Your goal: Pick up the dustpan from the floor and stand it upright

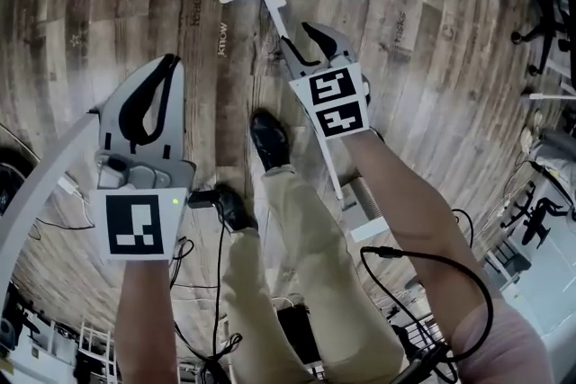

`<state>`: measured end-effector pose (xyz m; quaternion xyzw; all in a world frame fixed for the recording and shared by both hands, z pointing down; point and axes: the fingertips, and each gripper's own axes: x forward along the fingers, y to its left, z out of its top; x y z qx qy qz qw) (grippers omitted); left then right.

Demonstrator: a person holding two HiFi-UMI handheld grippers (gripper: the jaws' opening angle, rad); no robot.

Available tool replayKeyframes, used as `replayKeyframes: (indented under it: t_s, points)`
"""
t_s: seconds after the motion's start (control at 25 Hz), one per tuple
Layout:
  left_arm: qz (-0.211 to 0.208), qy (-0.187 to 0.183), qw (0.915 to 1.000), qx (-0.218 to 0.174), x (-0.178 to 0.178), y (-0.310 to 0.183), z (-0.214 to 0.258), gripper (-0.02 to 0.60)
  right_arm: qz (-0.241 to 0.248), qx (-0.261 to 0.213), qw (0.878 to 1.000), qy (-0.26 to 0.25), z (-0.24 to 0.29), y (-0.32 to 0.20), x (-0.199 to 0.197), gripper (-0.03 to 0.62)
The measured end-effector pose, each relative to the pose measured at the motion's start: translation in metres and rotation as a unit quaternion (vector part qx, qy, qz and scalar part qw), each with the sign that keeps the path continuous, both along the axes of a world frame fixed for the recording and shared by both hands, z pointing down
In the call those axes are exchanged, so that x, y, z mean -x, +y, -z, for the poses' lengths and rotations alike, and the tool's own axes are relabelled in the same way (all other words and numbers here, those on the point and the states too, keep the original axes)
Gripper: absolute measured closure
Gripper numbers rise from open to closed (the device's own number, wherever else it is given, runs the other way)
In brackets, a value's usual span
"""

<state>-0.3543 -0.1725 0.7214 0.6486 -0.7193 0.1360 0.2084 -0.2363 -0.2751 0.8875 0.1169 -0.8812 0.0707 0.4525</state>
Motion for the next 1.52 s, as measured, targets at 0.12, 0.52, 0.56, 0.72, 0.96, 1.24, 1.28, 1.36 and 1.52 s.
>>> replayKeyframes:
  t_s: [0.12, 0.52, 0.56, 0.72, 0.96, 1.24, 1.28, 1.36, 1.52]
  points:
    - [0.005, 0.001, 1.0, 0.0, 0.002, -0.002, -0.012, 0.565, 0.006, 0.007, 1.0, 0.016, -0.024, 0.0, 0.003, 0.431]
    - [0.023, 0.012, 0.9997, 0.004, 0.014, 0.0, -0.057, 0.565, 0.006, 0.022, 0.998, 0.05, -0.093, -0.005, 0.007, 0.431]
    - [0.024, 0.013, 0.9996, 0.004, 0.014, 0.001, -0.062, 0.565, 0.007, 0.023, 0.998, 0.053, -0.099, -0.006, 0.007, 0.431]
    - [0.02, 0.008, 0.9997, 0.006, 0.013, 0.0, -0.077, 0.565, 0.004, 0.029, 0.998, 0.062, -0.122, -0.011, 0.006, 0.431]
    - [0.019, 0.009, 0.9998, 0.003, 0.007, -0.006, -0.091, 0.565, -0.002, 0.037, 0.996, 0.076, -0.151, -0.014, 0.001, 0.431]
    - [0.018, 0.012, 0.9997, 0.01, 0.007, -0.006, -0.106, 0.565, -0.006, 0.048, 0.994, 0.1, -0.183, -0.013, -0.007, 0.436]
    - [0.02, 0.013, 0.9997, 0.01, 0.008, -0.006, -0.108, 0.565, -0.007, 0.05, 0.993, 0.104, -0.188, -0.013, -0.008, 0.438]
    - [0.023, 0.015, 0.9996, 0.011, 0.009, -0.006, -0.112, 0.565, -0.01, 0.055, 0.992, 0.111, -0.196, -0.013, -0.01, 0.441]
    - [0.026, 0.016, 0.9994, 0.013, 0.011, -0.005, -0.117, 0.565, -0.013, 0.06, 0.991, 0.12, -0.206, -0.013, -0.011, 0.453]
